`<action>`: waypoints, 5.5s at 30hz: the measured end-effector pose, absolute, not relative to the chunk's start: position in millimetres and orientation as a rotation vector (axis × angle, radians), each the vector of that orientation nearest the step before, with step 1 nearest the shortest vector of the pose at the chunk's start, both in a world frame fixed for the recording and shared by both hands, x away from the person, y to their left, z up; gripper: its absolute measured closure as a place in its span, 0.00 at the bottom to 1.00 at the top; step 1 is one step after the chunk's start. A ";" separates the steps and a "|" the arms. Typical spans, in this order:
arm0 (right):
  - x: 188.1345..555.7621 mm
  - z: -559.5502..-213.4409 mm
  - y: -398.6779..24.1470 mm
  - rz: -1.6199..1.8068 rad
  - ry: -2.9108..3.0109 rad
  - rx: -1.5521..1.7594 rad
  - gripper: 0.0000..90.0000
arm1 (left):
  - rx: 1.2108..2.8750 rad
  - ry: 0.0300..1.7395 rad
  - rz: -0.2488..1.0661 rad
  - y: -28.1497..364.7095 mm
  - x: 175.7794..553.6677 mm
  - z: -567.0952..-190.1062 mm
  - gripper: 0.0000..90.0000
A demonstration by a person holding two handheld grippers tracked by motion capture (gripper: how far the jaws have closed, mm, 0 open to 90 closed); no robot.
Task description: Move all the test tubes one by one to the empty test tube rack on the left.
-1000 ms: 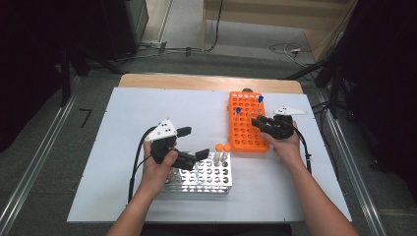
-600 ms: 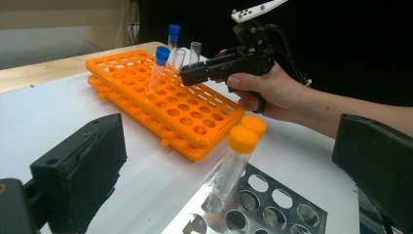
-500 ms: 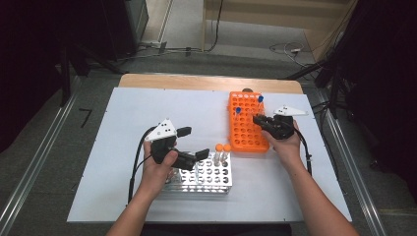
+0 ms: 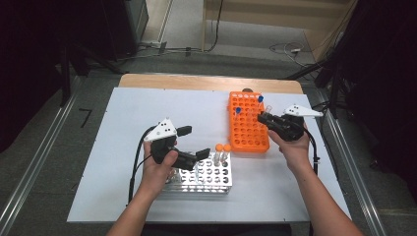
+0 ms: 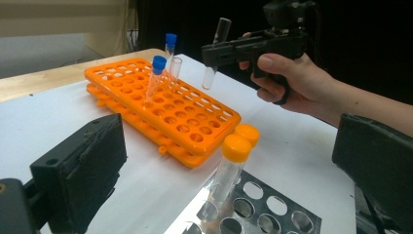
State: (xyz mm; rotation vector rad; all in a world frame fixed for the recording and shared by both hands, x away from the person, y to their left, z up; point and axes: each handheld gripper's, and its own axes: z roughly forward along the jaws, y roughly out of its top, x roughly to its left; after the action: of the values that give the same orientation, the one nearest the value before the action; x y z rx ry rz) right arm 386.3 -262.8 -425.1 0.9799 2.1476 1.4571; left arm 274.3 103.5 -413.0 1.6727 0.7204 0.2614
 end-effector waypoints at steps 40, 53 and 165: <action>277.0 -405.4 -211.4 1.538 2.491 0.600 0.82 | 1.710 0.535 0.198 46.2 253.4 -391.1 0.57; 267.8 -409.2 -196.4 1.541 2.524 0.571 0.82 | 1.735 0.495 0.143 28.3 258.8 -394.1 0.79; 390.6 -447.3 -262.5 1.431 2.289 0.960 0.43 | 1.688 0.739 0.215 115.2 277.7 -419.4 0.00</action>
State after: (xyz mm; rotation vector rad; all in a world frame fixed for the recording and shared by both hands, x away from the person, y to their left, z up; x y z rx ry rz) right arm 390.6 -262.5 -447.3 0.9600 2.2892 1.4307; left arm 277.7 115.2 -419.4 1.6879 0.7386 0.2153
